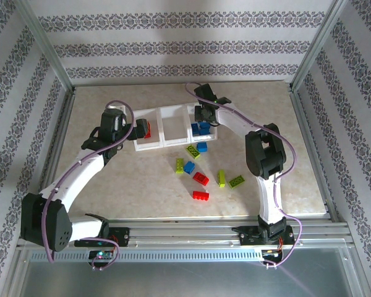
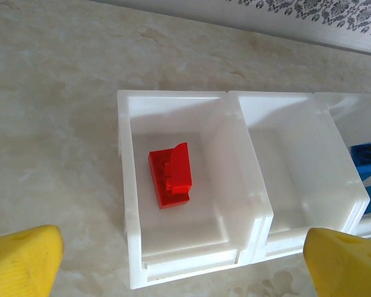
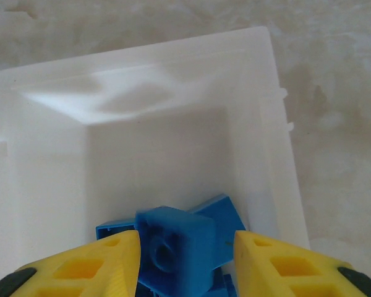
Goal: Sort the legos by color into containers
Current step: Place the lego in the container, then pick up the lego from the center of the table.
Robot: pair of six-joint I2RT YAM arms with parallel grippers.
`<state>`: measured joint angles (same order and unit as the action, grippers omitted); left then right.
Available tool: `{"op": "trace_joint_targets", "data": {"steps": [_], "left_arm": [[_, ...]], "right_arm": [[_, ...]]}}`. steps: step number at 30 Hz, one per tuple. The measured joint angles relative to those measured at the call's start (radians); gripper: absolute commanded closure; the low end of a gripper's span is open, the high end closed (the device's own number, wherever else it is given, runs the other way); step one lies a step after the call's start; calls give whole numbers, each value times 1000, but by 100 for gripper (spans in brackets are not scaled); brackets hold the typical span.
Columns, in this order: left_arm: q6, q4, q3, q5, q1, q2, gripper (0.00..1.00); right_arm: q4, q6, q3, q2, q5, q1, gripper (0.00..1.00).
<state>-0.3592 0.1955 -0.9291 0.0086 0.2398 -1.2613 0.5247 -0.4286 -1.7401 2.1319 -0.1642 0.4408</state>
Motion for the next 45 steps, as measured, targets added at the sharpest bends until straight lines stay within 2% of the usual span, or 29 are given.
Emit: {"op": "trace_joint_targets", "data": {"steps": [4, 10, 14, 16, 17, 18, 25, 36, 45], "left_arm": [[9, 2, 13, 23, 0, 14, 0], [12, 10, 36, 53, 0, 36, 0], [11, 28, 54, 63, 2, 56, 0], [10, 29, 58, 63, 7, 60, 0], [10, 30, 62, 63, 11, 60, 0], [7, 30, 66, 63, 19, 60, 0], [-24, 44, 74, 38, 151, 35, 0], [-69, 69, 70, 7, 369, -175, 0], [-69, 97, 45, 27, 487, -301, 0]], "right_arm": [[5, 9, 0, 5, 12, 0, 48], [3, 10, 0, 3, 24, 0, 36], [0, 6, 23, -23, 27, 2, 23], [-2, 3, 52, -57, 26, 2, 14], [-2, -1, 66, -76, 26, 5, 5], [-4, -5, 80, -94, 21, 8, 2], [-24, -30, 203, -236, -31, 27, 2], [-29, -144, 490, -475, -166, 26, 2], [-27, -225, 591, -556, -221, 18, 2]]}}
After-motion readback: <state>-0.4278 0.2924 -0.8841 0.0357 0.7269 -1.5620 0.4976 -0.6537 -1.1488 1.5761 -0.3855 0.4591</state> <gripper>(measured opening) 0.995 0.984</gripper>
